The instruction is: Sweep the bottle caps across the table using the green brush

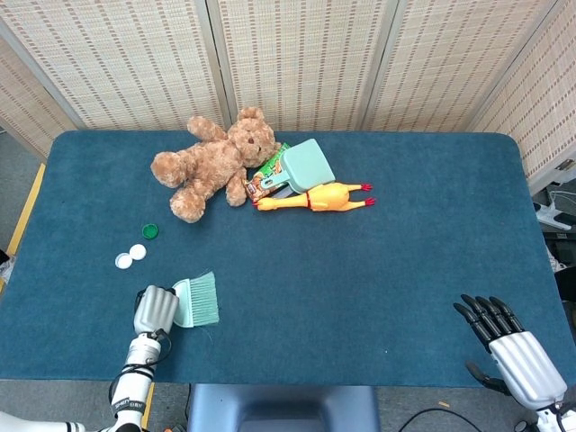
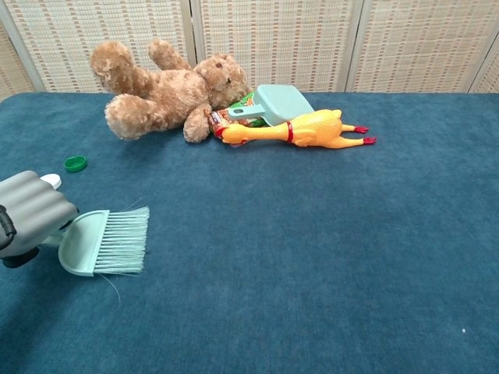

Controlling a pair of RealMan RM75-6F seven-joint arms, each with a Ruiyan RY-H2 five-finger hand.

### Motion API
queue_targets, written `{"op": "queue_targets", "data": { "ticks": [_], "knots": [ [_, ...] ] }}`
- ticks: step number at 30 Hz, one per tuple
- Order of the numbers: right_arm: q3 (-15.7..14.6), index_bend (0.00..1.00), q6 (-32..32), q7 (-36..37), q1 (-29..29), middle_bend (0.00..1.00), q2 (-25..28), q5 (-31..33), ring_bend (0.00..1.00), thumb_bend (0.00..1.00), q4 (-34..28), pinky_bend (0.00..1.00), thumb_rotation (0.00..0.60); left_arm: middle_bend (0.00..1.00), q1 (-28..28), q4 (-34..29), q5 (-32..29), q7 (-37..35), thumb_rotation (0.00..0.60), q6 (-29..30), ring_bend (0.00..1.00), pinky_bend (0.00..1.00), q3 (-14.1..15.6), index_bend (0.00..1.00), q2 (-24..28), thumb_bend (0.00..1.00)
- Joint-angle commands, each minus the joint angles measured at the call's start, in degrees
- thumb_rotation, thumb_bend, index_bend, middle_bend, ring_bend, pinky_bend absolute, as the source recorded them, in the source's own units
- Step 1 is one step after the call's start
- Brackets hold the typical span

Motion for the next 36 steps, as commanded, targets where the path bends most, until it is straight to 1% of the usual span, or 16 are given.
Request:
{"op": "queue_targets", "data": {
  "ticks": [1, 5, 8, 11, 13, 15, 18, 19, 21, 22, 23, 25, 27, 29, 31, 36],
  "knots": [
    [0.0, 0.0, 0.2, 0.0, -0.1, 0.0, 0.0, 0.0, 0.0, 0.2, 0.1, 0.0, 0.6, 0.43, 0.2, -3.7, 2.2, -3.3, 0.6, 0.9, 0.79, 0.94, 0.5, 0.0, 2.2, 0.35],
    [0.2, 0.0, 0.3, -0.1, -0.1, 0.0, -0.1, 0.4, 0.0, 0.2, 0.2, 0.0, 0.6, 0.25, 1.5, -9.9, 8.7, -9.4, 0.6, 2.8, 0.77, 0.95, 2.1, 0.0, 6.8, 0.33],
    [0.3, 0.0, 0.4, -0.4, -0.2, 0.0, -0.2, 0.6, 0.0, 0.2, 0.1, 0.0, 0.6, 0.15, 3.0, -14.3, 12.7, -15.1, 0.6, 3.1, 0.73, 0.94, 3.7, 0.0, 11.4, 0.32],
    [0.4, 0.0, 0.7, -0.8, -0.4, 0.0, -0.2, 0.6, 0.0, 0.2, 0.0, 0.0, 0.6, 0.08, 4.8, -18.5, 17.8, -23.4, 0.6, 2.2, 0.7, 0.93, 6.0, 0.0, 16.6, 0.32],
    [0.5, 0.0, 0.8, -1.2, -0.6, 0.0, -0.4, 0.9, 0.0, 0.2, -0.1, 0.0, 0.6, 0.05, 6.3, -18.5, 23.9, -29.9, 0.6, 2.2, 0.68, 0.92, 8.1, 0.0, 19.6, 0.32],
    [0.6, 0.0, 0.6, -1.9, -0.6, 0.0, -0.6, 1.1, 0.0, 0.2, -0.3, 0.0, 0.6, 0.02, 7.2, -16.8, 27.7, -35.4, 0.6, 1.2, 0.66, 0.9, 9.5, 0.0, 21.4, 0.32],
    [0.5, 0.0, 0.1, -2.7, -0.5, 0.0, -0.8, 1.0, 0.0, 0.2, -0.6, 0.0, 0.6, 0.0, 7.9, -14.8, 30.2, -42.2, 0.6, -0.3, 0.51, 0.8, 10.2, 0.0, 23.2, 0.32],
    [0.4, 0.0, 0.2, -3.1, -0.6, 0.0, -0.9, 0.9, 0.0, 0.2, -0.7, 0.0, 0.6, 0.0, 8.7, -13.6, 32.8, -46.2, 0.6, -0.2, 0.38, 0.71, 10.9, 0.0, 23.8, 0.32],
    [0.5, 0.0, 0.4, -3.3, -0.8, 0.0, -0.9, 1.0, 0.0, 0.2, -0.7, 0.0, 0.6, 0.0, 11.3, -10.6, 38.1, -53.4, 0.6, 2.7, 0.1, 0.46, 12.3, 0.0, 24.6, 0.32],
    [0.7, 0.0, 0.7, -3.4, -0.9, 0.0, -0.9, 1.3, 0.0, 0.2, -0.6, 0.0, 0.6, 0.0, 13.9, -7.5, 42.0, -58.3, 0.6, 6.3, 0.02, 0.33, 13.5, 0.0, 24.7, 0.32],
    [0.8, 0.0, 0.7, -3.5, -1.0, 0.0, -1.0, 1.8, 0.0, 0.2, -0.5, 0.0, 0.6, 0.0, 16.2, -4.5, 44.8, -62.5, 0.6, 9.6, 0.0, 0.25, 14.4, 0.0, 24.4, 0.32],
    [1.3, 0.0, 0.5, -3.6, -1.0, 0.0, -1.2, 2.9, 0.0, 0.2, -0.3, 0.0, 0.6, 0.0, 21.0, 4.3, 49.5, -73.2, 0.6, 16.6, 0.0, 0.15, 15.6, 0.0, 22.7, 0.31],
    [1.8, 0.0, 0.1, -4.1, -0.8, 0.0, -1.6, 4.1, 0.0, 0.2, -0.3, 0.0, 0.6, 0.0, 24.2, 12.6, 49.3, -83.6, 0.6, 19.7, 0.0, 0.12, 15.1, 0.0, 20.2, 0.31],
    [2.1, 0.0, 0.0, -4.7, -0.8, 0.0, -2.0, 4.5, 0.0, 0.2, -0.4, 0.0, 0.6, 0.0, 24.6, 15.4, 48.7, -85.5, 0.6, 18.2, 0.0, 0.1, 15.1, 0.0, 20.9, 0.32],
    [2.3, 0.0, 0.0, -5.5, -0.8, 0.0, -2.4, 4.7, 0.0, 0.2, -0.6, 0.0, 0.6, 0.0, 25.0, 17.1, 50.2, -90.6, 0.6, 18.8, 0.0, 0.1, 15.0, 0.0, 21.5, 0.32],
    [2.6, 0.0, -0.3, -7.3, -0.9, 0.0, -3.0, 5.5, 0.0, 0.2, -1.0, 0.0, 0.6, 0.0, 26.4, 20.3, 51.8, -91.8, 0.6, 19.0, 0.0, 0.1, 14.4, 0.0, 21.3, 0.33]
  ]
}}
